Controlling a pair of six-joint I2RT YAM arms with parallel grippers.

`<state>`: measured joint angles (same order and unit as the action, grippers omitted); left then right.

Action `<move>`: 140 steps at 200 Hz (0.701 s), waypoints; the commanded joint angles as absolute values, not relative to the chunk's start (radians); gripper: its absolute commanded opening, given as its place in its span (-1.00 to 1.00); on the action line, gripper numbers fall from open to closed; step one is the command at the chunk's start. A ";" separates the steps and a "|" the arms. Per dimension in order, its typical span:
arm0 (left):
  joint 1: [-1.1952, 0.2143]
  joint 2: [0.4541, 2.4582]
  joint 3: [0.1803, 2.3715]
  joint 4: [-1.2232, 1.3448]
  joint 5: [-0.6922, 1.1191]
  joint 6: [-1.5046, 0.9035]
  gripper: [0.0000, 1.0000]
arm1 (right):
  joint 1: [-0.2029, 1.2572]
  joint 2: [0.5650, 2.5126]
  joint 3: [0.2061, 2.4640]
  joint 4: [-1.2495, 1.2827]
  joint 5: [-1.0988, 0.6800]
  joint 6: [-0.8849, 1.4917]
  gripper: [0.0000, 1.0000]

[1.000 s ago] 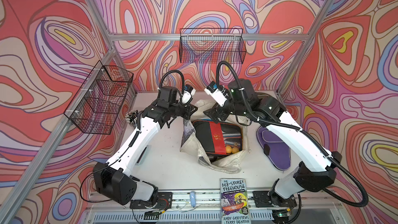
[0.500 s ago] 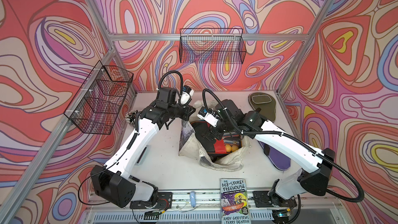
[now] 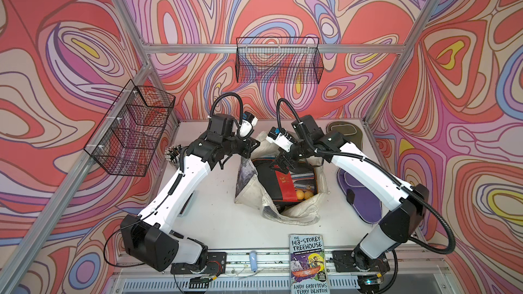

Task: Remove the ping pong set from the canvas bag
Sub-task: Pick up the ping pong set from the canvas bag.

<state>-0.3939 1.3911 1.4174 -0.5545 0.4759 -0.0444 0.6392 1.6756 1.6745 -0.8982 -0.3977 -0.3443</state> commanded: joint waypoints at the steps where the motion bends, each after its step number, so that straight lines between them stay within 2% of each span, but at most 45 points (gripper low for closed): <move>1: -0.397 1.341 1.452 -0.353 0.541 -0.026 -1.00 | 0.623 1.713 1.700 -0.965 -0.460 -0.416 0.96; 85: -0.398 1.347 1.446 -0.318 0.597 -0.016 -1.00 | 0.574 1.862 1.753 -1.020 -0.568 -0.475 0.95; 140: -0.397 1.342 1.420 -0.288 0.602 -0.022 -1.00 | 0.570 1.973 1.796 -1.106 -0.712 -0.510 0.95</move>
<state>-0.3912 1.3911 1.3830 -0.4904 0.5175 -0.0269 0.5716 1.9163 1.7683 -1.0225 -0.6075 -0.4610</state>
